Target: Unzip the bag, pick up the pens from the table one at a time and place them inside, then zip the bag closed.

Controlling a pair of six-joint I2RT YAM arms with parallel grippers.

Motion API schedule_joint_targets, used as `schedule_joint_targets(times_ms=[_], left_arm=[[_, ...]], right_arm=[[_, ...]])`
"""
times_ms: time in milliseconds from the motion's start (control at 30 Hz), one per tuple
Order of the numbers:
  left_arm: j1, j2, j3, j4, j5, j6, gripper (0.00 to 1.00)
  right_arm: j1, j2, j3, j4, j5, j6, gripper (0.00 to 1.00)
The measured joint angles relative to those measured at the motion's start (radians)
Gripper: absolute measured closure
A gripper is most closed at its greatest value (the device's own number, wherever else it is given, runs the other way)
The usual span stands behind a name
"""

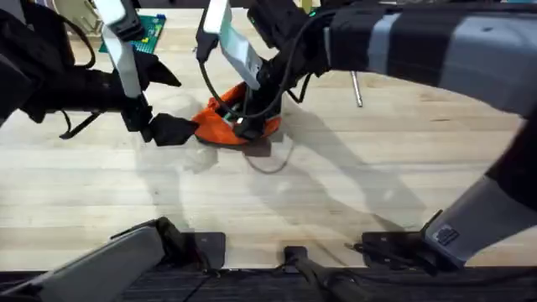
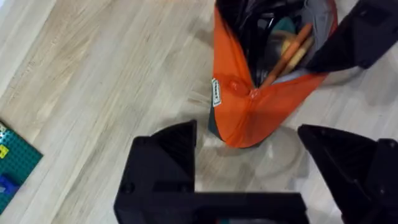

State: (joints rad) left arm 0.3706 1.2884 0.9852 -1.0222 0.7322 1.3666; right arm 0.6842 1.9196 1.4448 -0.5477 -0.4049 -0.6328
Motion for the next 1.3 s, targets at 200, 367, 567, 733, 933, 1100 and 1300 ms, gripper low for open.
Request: schedule_joint_targets(times_ms=[200,367,567,733,933,1100,1300], left_arm=[[0.000,0.000,0.000,0.000,0.000,0.000,0.007],[0.000,0.000,0.000,0.000,0.000,0.000,0.007],[0.000,0.000,0.000,0.000,0.000,0.000,0.007],[0.000,0.000,0.000,0.001,0.000,0.000,0.007],[0.000,0.000,0.000,0.001,0.000,0.000,0.007],[0.000,0.000,0.000,0.001,0.000,0.000,0.008],[0.000,0.000,0.000,0.001,0.000,0.000,0.007]], right_arm=[[-0.006,-0.128,0.000,-0.074,0.000,0.013,0.004],[-0.052,-0.240,0.000,-0.122,-0.001,0.063,0.004],[-0.193,-0.352,0.000,-0.134,0.023,0.184,0.004],[-0.309,-0.442,0.000,-0.166,0.215,0.345,0.004],[-0.407,-0.477,0.000,-0.246,0.562,0.482,0.003],[-0.416,-0.477,0.000,-0.285,0.622,0.500,0.003],[-0.417,-0.477,0.000,-0.348,0.638,0.517,0.003]])
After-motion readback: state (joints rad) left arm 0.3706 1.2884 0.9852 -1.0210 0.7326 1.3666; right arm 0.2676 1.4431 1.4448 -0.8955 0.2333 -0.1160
